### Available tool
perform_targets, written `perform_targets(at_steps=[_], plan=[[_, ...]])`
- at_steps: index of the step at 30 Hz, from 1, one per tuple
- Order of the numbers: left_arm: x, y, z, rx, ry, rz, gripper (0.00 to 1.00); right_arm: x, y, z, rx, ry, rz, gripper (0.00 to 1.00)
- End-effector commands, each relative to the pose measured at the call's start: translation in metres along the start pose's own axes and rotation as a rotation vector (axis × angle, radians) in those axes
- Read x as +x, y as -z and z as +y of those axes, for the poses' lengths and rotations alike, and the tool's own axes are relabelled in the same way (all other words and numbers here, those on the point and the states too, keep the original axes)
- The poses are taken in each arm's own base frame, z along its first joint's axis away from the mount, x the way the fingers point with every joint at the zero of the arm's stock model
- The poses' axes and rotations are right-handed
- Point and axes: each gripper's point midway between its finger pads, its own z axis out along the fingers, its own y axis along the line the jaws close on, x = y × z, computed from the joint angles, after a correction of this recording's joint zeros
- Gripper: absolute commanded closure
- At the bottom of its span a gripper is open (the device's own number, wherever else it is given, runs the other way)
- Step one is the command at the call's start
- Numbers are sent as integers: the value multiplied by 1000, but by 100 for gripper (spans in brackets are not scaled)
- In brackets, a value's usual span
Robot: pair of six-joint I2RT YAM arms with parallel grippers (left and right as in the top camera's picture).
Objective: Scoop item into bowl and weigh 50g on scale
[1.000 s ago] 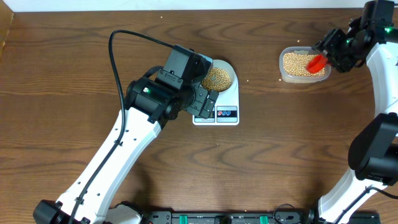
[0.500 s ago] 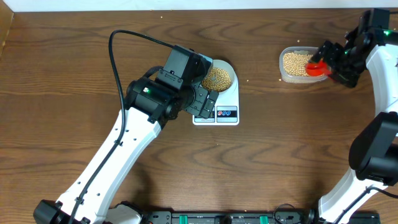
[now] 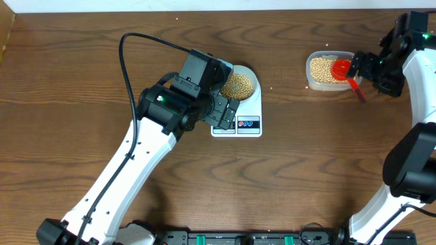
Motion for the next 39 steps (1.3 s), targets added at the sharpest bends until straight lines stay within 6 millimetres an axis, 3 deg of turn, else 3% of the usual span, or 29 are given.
perform_targets(at_steps=[1, 5, 9, 13, 19, 24, 30, 39], plan=[[5, -5, 1, 0, -8, 20, 2, 1, -1, -1, -1, 34, 7, 1], [5, -5, 1, 0, -8, 20, 2, -9, 19, 7, -35, 53, -48, 1], [5, -5, 1, 0, -8, 20, 2, -24, 59, 17, -56, 173, -166, 1], [5, -5, 1, 0, -8, 20, 2, -27, 116, 40, -156, 264, -305, 2], [5, -5, 1, 0, -8, 20, 2, 3, 216, 86, -426, 364, -484, 1], [5, -5, 1, 0, -8, 20, 2, 27, 267, 94, -523, 287, -550, 1], [5, -5, 1, 0, -8, 20, 2, 42, 294, 94, -537, 295, -610, 1], [5, -5, 1, 0, -8, 20, 2, 49, 286, 88, -514, 274, -565, 1]])
